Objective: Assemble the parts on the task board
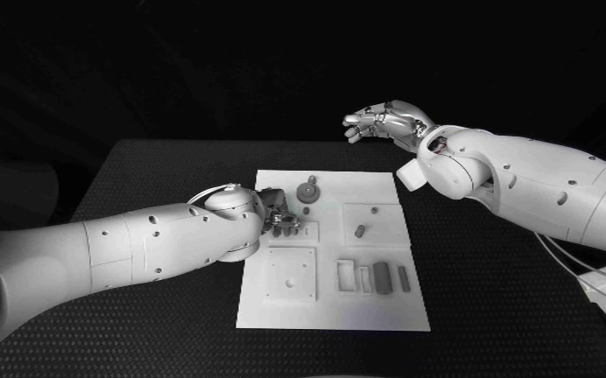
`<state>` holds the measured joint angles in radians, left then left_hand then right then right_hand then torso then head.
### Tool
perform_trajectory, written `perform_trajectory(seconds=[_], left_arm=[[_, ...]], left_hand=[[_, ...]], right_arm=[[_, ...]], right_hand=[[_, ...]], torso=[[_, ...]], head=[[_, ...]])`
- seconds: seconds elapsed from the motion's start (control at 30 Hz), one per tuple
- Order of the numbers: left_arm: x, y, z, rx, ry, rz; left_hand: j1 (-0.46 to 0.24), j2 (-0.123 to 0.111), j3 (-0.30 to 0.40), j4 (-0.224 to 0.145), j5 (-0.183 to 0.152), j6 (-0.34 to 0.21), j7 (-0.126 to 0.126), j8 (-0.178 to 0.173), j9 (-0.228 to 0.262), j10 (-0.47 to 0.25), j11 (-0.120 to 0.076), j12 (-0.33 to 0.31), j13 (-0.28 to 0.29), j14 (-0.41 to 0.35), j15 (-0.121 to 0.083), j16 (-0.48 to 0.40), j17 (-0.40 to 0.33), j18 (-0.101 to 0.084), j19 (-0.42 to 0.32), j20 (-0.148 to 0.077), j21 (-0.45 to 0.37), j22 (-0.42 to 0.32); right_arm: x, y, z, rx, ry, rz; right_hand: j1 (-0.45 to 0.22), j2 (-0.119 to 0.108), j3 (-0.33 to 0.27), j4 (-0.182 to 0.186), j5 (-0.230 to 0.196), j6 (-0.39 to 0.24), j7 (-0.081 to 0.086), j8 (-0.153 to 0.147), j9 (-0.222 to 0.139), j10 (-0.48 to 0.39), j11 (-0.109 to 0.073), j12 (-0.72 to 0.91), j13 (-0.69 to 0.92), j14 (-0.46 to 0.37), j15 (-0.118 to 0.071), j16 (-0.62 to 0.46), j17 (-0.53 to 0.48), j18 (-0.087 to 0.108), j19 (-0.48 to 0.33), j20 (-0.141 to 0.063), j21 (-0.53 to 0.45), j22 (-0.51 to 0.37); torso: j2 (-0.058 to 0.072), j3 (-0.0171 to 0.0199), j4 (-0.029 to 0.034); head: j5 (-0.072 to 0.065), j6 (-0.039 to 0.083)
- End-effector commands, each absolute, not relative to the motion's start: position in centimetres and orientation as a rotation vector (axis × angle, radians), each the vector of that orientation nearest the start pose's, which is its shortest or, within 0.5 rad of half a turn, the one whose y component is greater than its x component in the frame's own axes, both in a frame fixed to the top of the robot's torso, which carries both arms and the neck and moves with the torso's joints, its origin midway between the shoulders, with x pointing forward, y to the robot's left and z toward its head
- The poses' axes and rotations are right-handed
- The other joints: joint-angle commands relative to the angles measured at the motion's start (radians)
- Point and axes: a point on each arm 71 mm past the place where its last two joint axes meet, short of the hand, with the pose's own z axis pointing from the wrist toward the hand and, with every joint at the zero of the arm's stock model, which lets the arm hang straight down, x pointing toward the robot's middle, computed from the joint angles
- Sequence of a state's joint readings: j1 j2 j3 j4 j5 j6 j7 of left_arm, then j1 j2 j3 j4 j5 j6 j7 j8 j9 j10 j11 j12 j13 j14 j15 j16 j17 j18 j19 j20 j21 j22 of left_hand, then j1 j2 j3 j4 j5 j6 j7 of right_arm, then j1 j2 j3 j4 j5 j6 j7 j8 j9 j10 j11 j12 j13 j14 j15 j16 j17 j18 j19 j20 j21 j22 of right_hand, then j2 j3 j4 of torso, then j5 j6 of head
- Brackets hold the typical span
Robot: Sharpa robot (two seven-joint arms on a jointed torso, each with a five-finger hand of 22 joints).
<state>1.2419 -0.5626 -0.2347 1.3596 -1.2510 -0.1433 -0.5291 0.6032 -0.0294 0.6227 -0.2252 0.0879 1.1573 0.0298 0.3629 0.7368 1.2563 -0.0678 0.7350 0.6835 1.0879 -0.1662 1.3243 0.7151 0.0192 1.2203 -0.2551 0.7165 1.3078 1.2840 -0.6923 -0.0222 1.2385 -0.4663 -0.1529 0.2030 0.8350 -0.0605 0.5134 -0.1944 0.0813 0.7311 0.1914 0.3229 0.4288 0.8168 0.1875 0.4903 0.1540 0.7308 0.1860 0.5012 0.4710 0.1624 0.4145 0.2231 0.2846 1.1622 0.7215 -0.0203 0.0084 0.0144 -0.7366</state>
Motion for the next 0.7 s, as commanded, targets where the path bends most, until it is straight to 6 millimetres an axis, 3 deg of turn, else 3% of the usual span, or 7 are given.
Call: perform_trajectory(seconds=[0.03, 0.5, 0.7], left_arm=[[48.86, 13.02, -26.15, 0.009, 2.121, -0.323], [48.69, 12.71, -26.17, 0.029, 2.129, -0.337], [48.53, 12.61, -26.28, 0.051, 2.151, -0.337]], left_hand=[[-0.005, 0.003, -0.006, 0.001, 0.0, 0.0, 0.003, -0.006, 0.001, -0.002, -0.002, 0.004, -0.002, -0.002, -0.003, 0.003, -0.001, 0.038, -0.001, -0.006, -0.005, 0.017], [-0.006, 0.003, -0.01, 0.003, -0.005, 0.0, 0.003, -0.006, 0.0, -0.001, -0.002, 0.004, -0.002, -0.002, -0.003, 0.003, -0.003, 0.039, -0.001, -0.007, -0.006, 0.017], [0.024, 0.025, -0.006, -0.019, 0.013, 0.001, 0.003, -0.008, 0.0, -0.001, -0.003, 0.006, -0.003, -0.003, -0.004, 0.006, -0.006, 0.04, 0.0, -0.007, -0.006, 0.018]], right_arm=[[54.9, -20.17, -15.25, 0.622, 1.651, 1.319], [54.89, -20.17, -15.34, 0.623, 1.653, 1.319], [54.88, -20.19, -15.39, 0.624, 1.653, 1.319]], right_hand=[[0.003, -0.005, -0.001, 0.006, -0.002, -0.006, 0.031, 0.005, -0.001, 0.007, -0.002, -0.003, -0.001, 0.003, 0.006, -0.005, 0.001, -0.014, -0.006, 0.005, -0.005, 0.001], [0.003, -0.005, -0.001, 0.007, -0.002, -0.007, 0.032, 0.005, -0.002, 0.007, -0.002, -0.003, -0.002, 0.003, 0.006, -0.006, 0.003, -0.014, -0.006, 0.005, -0.006, 0.002], [0.003, -0.005, -0.001, 0.008, -0.002, -0.007, 0.032, 0.006, -0.003, 0.007, -0.002, -0.003, -0.003, 0.003, 0.006, -0.007, 0.003, -0.014, -0.006, 0.005, -0.007, 0.002]], torso=[[0.0, -0.0001, 0.0002], [0.0, 0.0002, -0.0004], [0.0, 0.0004, -0.0004]], head=[[0.0, 0.0], [0.0, -0.001], [-0.001, -0.001]])
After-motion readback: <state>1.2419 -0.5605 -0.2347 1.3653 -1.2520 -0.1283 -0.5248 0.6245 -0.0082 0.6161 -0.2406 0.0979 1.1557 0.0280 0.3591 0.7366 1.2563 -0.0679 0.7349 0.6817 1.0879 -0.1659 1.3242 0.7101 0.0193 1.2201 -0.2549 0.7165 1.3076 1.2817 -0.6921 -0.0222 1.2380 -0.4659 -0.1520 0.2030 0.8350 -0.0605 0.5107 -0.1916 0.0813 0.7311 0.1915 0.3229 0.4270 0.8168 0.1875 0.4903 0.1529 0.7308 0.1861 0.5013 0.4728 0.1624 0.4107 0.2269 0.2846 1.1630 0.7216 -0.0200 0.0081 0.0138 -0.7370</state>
